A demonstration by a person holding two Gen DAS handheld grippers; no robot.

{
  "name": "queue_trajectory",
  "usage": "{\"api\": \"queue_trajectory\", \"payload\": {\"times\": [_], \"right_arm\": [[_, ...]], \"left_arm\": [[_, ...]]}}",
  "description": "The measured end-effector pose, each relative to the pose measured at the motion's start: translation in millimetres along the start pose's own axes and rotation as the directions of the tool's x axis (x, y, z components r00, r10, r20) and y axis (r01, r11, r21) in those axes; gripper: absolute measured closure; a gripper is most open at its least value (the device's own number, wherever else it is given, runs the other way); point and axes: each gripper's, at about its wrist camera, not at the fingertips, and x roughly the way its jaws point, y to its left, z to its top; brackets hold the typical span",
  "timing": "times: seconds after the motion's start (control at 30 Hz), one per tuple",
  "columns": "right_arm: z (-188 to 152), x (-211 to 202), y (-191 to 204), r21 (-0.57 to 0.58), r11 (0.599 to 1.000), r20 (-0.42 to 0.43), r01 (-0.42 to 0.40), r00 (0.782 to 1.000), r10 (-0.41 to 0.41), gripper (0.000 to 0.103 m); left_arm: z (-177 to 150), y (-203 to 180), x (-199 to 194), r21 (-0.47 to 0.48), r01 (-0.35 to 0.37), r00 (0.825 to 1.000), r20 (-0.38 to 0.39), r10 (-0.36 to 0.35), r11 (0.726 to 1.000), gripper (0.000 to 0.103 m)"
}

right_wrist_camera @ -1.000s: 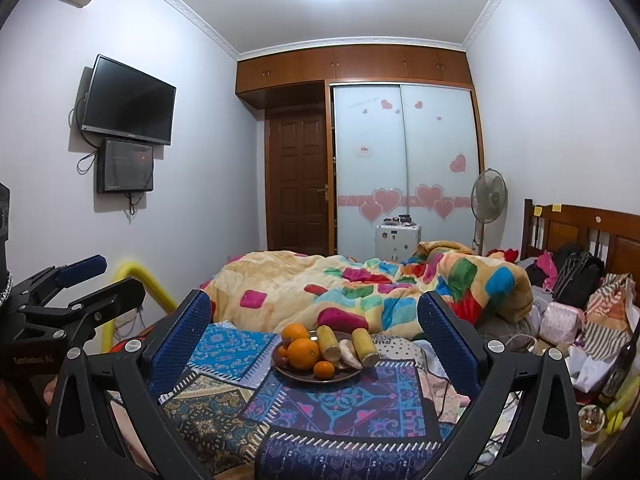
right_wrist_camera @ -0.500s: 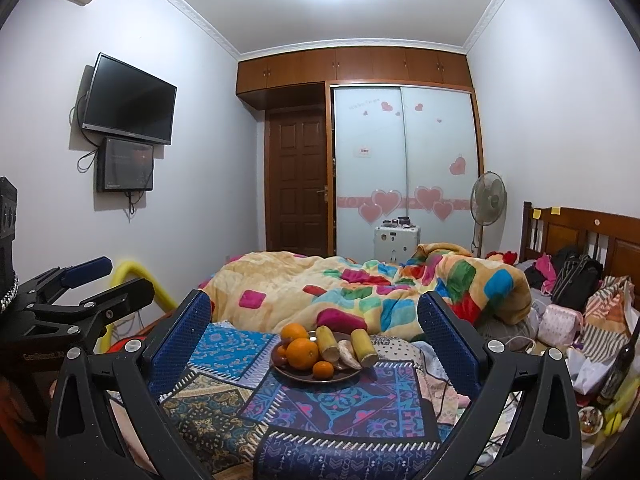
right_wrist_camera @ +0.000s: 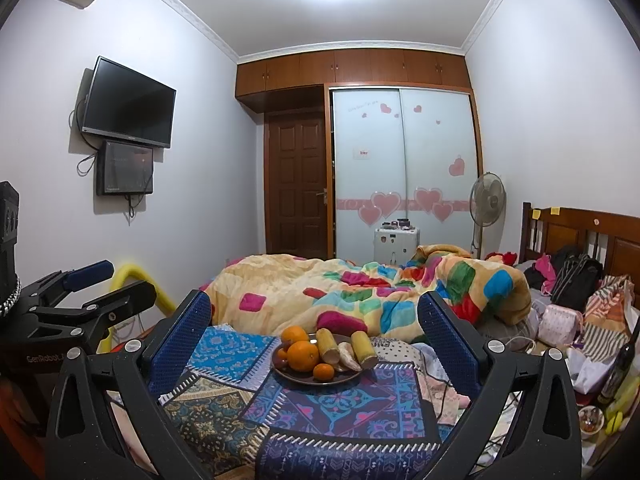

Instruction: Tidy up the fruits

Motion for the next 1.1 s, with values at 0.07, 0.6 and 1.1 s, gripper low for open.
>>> {"api": "queue_trajectory", "payload": {"times": [0.07,0.6,1.1], "right_arm": [[0.8,-0.4,0.5,0.0,1.0,0.001,0.0,1.0,0.0,0.0],[4.3,-2.9,-0.8,0.006,1.0,0.013,0.01,1.0,-0.01,0.0],[4.2,-2.5,-3.7,0.003,1.0,0.01,0.017,1.0,-0.017,0.0]], "left_arm": [[0.3,-0.1,0.4,0.0,0.002,1.0,0.0,-0.002,1.0,0.0],[4.0,1.8,-4.0,-0.013,0.017,1.0,-0.002,-0.017,1.0,0.0],[4.5,-1.2,-3.3,-0.011,0.023,1.0,-0.015,-0.023,1.0,0.0]]}}
